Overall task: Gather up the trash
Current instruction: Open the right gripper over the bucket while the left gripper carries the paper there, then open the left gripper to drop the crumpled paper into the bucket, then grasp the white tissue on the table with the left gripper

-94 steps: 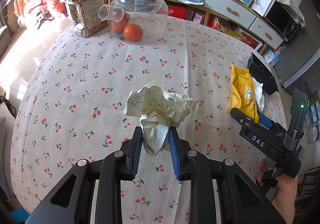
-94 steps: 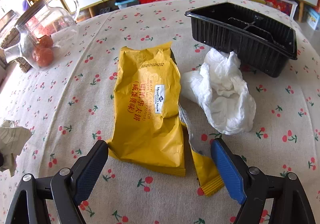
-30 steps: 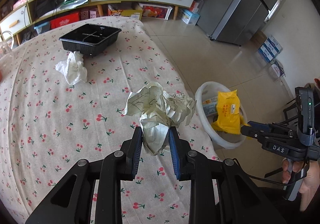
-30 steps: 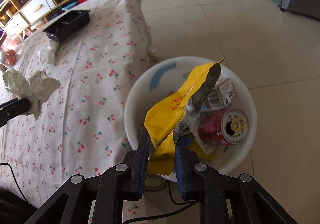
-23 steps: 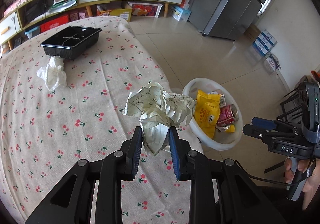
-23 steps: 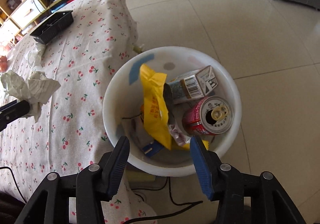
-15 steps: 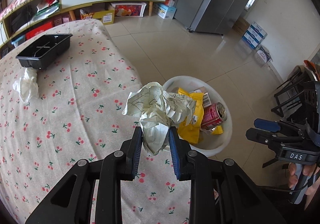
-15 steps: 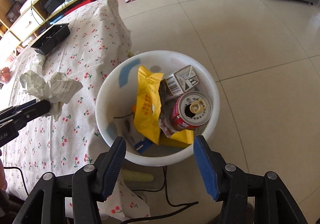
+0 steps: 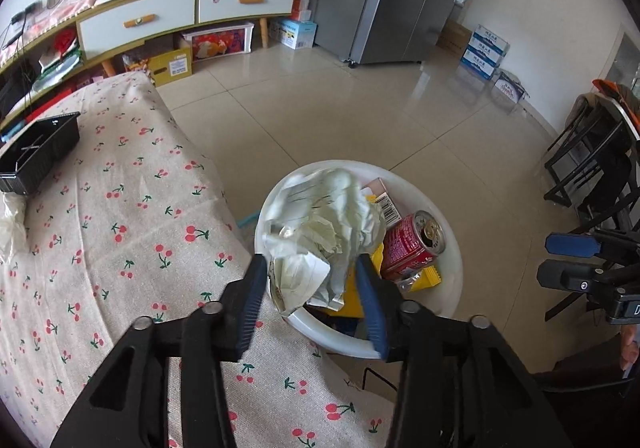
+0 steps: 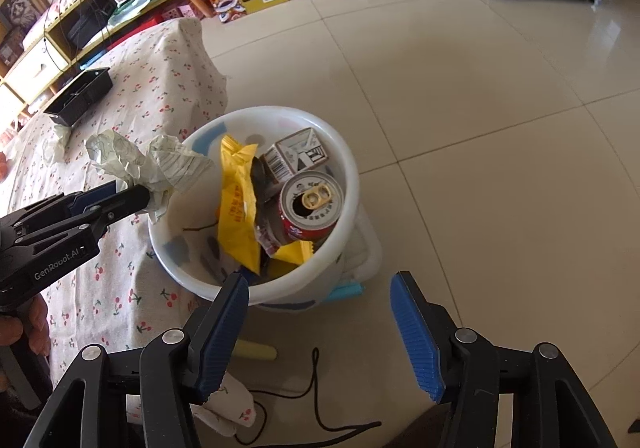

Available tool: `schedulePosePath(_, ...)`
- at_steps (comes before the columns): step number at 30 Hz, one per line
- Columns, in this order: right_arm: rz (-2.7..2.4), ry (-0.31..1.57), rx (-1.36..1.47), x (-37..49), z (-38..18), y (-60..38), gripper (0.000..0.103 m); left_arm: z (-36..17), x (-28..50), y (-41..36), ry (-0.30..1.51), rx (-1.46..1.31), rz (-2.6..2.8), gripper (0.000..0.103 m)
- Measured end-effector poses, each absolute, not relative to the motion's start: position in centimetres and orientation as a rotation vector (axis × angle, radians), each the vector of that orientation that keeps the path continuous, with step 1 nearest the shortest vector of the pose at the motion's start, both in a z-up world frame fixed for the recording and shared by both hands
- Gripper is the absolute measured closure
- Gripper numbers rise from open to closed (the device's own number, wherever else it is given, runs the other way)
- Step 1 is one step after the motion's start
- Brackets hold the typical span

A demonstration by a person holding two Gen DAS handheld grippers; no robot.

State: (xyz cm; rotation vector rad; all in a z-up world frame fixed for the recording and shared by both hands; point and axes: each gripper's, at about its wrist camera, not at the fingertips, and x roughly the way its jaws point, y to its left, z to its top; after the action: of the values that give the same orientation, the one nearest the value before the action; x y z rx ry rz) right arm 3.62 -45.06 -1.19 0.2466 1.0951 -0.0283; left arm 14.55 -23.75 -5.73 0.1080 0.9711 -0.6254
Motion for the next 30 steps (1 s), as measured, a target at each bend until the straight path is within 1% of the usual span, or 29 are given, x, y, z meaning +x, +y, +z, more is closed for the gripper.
schedulePosePath(2, -0.027, 1.095, 0.247, 3.4, -1.2, -45.4, 0.039, -5.6, 14.7, -23.4, 0.967, 0.108, -0.572, 0.012)
schedulePosePath(12, -0.013, 1.072, 0.234, 3.2, -0.5, -45.6, 0.036, -4.9, 15.0, -18.8, 0.98, 0.139, -0.433, 0.011)
schedulePosePath(17, 0.009, 1.065, 0.208, 3.6, -0.3, -44.5, 0.033, -4.8, 15.3, -15.5, 1.005, 0.126, -0.353, 0.011)
schedulePosePath(24, 0.026, 1.069, 0.197, 4.6, -0.4, -42.0, 0.032, -4.1, 15.2, -11.6, 1.018, 0.095, -0.293, 0.011)
schedulePosePath(30, 0.049, 1.041, 0.171, 5.7, 0.4, -38.9, 0.028, -3.8, 15.2, -8.8, 1.029, 0.073, -0.243, 0.011)
